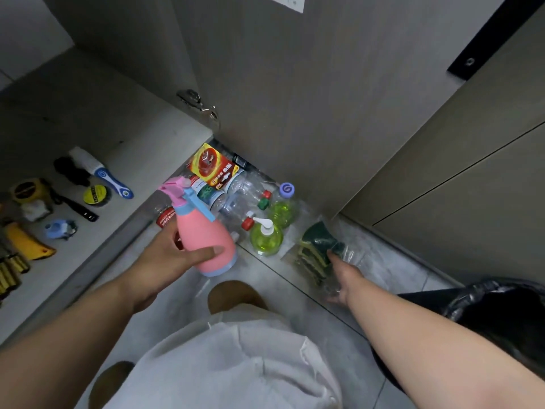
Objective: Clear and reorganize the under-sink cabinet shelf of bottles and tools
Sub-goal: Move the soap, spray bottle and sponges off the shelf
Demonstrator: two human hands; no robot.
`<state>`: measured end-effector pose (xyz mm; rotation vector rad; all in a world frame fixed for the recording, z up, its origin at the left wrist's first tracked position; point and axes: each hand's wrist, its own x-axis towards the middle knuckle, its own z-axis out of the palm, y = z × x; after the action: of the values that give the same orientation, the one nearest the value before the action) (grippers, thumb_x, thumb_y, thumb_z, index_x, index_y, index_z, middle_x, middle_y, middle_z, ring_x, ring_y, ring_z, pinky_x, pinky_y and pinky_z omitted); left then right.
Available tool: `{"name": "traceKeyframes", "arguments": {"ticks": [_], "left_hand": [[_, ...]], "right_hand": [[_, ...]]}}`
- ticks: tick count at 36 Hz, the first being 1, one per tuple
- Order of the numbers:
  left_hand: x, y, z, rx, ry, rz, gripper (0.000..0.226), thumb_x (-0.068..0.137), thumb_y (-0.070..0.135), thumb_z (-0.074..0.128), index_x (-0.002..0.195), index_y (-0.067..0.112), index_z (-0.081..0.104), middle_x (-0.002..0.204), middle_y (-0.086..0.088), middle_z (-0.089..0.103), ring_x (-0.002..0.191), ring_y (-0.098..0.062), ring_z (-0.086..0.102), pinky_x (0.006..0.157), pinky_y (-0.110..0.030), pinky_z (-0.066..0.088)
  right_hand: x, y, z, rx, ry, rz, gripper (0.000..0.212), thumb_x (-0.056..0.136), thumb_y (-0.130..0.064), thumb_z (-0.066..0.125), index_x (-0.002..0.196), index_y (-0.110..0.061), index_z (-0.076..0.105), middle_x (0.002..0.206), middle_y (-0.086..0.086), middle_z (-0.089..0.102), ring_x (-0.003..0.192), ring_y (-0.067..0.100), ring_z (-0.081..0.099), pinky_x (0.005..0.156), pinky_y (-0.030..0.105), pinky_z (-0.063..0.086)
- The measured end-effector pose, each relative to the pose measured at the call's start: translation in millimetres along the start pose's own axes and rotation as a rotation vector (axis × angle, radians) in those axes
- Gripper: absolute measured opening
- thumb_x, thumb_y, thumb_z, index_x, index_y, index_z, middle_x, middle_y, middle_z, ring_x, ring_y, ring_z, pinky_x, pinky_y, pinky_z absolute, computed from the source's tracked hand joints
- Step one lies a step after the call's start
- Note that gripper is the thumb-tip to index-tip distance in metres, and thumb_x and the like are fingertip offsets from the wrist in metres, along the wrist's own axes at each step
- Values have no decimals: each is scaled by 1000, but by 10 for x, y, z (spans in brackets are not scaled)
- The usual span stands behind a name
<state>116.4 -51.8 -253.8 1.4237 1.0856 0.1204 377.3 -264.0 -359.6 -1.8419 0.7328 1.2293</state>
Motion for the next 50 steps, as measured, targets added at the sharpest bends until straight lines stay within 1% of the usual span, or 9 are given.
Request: {"name": "traceKeyframes", "arguments": {"ticks": [6,13,17,21,25,29,33,40,50], "left_hand": [[-19,-63,59,-9,21,-2,80,65,39,89,135,42,50,121,18,67,109,-7,66,89,-29,57],[-18,-137,72,-7,58,-20,74,71,33,88,135,38,50,123,14,66,110,-8,63,78,-17,53],[-23,-156,90,18,54,-13,75,71,35,88,135,37,49,125,13,64,113,-10,61,87,-25,54],[-9,-154,122,82,46,14,77,73,31,88,138,35,48,128,11,63,115,-11,60,95,-32,54],[-30,-81,184,133,58,66,80,72,31,89,140,35,46,128,12,62,111,-6,60,80,-15,50],[-86,21,273,201,23,104,75,71,44,86,134,42,46,126,17,58,111,-10,58,87,-21,55],[-161,91,308,249,6,184,55,71,49,84,111,59,48,112,36,55,101,7,57,76,-6,47],[-237,15,30,304,95,154,64,74,45,84,123,51,42,115,29,53,100,0,55,73,-9,43],[-217,-554,-535,149,431,-88,81,73,22,88,143,25,47,137,-2,55,122,-26,55,104,-47,50]], "right_hand": [[63,-114,178,216,-33,-119,62,84,-38,77,134,-12,50,121,12,67,90,26,69,50,31,55],[184,-171,280,204,-52,-198,84,77,-42,80,145,-13,38,133,17,60,108,30,65,87,45,57],[79,-136,207,-116,324,-248,107,69,-66,74,148,-14,25,149,16,39,132,39,45,109,48,41],[-244,-64,163,-435,647,-597,68,76,-52,73,123,-14,42,133,15,45,125,36,44,101,52,40],[-767,-120,370,-436,69,-835,30,85,-21,74,109,-14,57,95,4,61,92,25,60,73,28,50],[-1338,-166,653,-749,-581,-933,67,79,-30,84,135,-32,47,120,-3,56,92,6,60,72,10,49],[-1636,-240,922,-704,-652,-1053,66,78,-32,84,133,-36,48,133,-4,54,119,11,56,97,29,52],[-1703,-281,1324,-751,-560,-1193,36,87,-36,73,121,-27,62,117,-2,64,106,13,63,92,44,56],[-1881,-269,1964,-818,-814,-1003,33,89,-44,69,120,-37,60,113,-9,63,101,12,68,85,35,60]]}}
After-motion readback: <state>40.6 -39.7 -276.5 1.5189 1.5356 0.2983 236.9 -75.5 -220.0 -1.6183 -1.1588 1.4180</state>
